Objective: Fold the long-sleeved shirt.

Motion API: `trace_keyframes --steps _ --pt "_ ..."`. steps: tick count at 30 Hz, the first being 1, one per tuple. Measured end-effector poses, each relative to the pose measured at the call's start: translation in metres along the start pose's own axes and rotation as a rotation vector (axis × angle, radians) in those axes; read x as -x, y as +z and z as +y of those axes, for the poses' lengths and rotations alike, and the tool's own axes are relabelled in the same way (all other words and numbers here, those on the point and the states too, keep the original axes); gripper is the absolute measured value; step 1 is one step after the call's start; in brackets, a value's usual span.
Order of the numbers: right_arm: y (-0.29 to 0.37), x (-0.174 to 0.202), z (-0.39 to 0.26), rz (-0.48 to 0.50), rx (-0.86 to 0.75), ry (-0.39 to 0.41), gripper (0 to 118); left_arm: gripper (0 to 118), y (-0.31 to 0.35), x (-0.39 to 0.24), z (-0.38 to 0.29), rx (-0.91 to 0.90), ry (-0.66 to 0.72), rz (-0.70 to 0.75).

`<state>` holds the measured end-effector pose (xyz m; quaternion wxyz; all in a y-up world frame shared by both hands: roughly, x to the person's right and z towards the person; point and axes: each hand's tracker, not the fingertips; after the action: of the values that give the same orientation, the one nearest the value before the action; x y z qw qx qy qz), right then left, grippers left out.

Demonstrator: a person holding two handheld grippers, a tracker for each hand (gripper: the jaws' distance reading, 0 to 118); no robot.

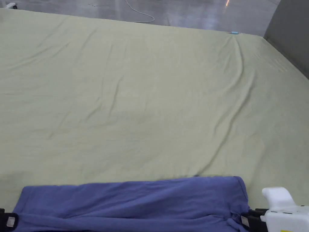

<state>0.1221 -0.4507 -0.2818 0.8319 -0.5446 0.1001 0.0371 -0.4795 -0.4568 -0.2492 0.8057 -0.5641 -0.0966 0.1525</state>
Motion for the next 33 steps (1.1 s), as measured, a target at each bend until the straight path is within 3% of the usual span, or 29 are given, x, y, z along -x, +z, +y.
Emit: trace_keyframes --steps 4,6,7,8,9,10,11,12,14,17,18,19,20,21,22,26,27,28,29,30,33 --pt "-0.023 0.007 -0.002 -0.033 0.046 0.055 4 0 -0.022 0.005 -0.018 0.019 0.021 0.027" --pt "-0.031 0.006 0.002 -0.033 0.064 0.040 5 0 -0.023 0.009 -0.019 -0.048 0.084 0.017" --pt "-0.031 0.004 0.007 -0.031 0.067 0.023 9 6 -0.021 0.009 -0.017 -0.059 0.114 0.016" --pt "-0.026 0.002 0.011 -0.040 0.080 -0.001 16 16 -0.016 0.006 -0.016 -0.076 0.130 0.029" --pt "-0.018 0.002 0.014 -0.077 0.077 -0.007 29 34 -0.010 0.001 -0.014 -0.084 0.126 0.041" --pt "-0.004 0.002 0.019 -0.122 0.042 0.000 62 66 0.002 -0.005 -0.013 -0.093 0.108 0.062" --pt "0.016 0.003 0.023 -0.157 -0.045 0.013 88 83 0.018 -0.015 -0.013 -0.135 0.083 0.119" --pt "0.034 0.005 0.026 -0.176 -0.115 -0.003 103 91 0.032 -0.022 -0.014 -0.212 0.081 0.155" --pt "0.071 0.006 0.029 -0.125 -0.249 -0.072 106 91 0.053 -0.032 -0.021 -0.371 0.041 0.099" --pt "0.092 0.013 0.031 -0.036 -0.286 -0.164 106 91 0.057 -0.048 -0.022 -0.240 0.024 0.035" --pt "0.090 0.016 0.032 -0.011 -0.267 -0.184 104 88 0.051 -0.049 -0.024 -0.167 0.014 0.035" --pt "0.087 0.020 0.030 0.031 -0.247 -0.196 78 70 0.046 -0.052 -0.028 -0.144 0.016 0.044" --pt "0.083 0.024 0.027 0.087 -0.256 -0.195 27 37 0.042 -0.053 -0.032 -0.165 0.008 0.029" --pt "0.077 0.029 0.026 0.122 -0.257 -0.197 0 1 0.040 -0.052 -0.035 -0.182 -0.003 -0.008" --pt "0.067 0.038 0.022 0.157 -0.203 -0.218 0 0 0.034 -0.046 -0.035 -0.176 0.009 -0.011" --pt "0.047 0.051 0.018 0.200 -0.197 -0.180 0 0 0.030 -0.011 -0.027 -0.207 0.136 -0.137" --pt "0.046 0.052 0.019 0.207 -0.195 -0.180 0 21 0.027 0.002 -0.021 -0.210 0.173 -0.166" --pt "0.043 0.052 0.019 0.231 -0.193 -0.174 0 81 0.023 0.018 -0.017 -0.213 0.203 -0.173" --pt "0.043 0.052 0.021 0.256 -0.195 -0.170 0 112 0.017 0.032 -0.012 -0.201 0.232 -0.183" --pt "0.041 0.052 0.023 0.277 -0.196 -0.170 0 118 0.012 0.038 -0.006 -0.174 0.239 -0.190" --pt "0.034 0.056 0.029 0.340 -0.188 -0.161 0 118 -0.010 0.066 0.004 -0.128 0.277 -0.276"
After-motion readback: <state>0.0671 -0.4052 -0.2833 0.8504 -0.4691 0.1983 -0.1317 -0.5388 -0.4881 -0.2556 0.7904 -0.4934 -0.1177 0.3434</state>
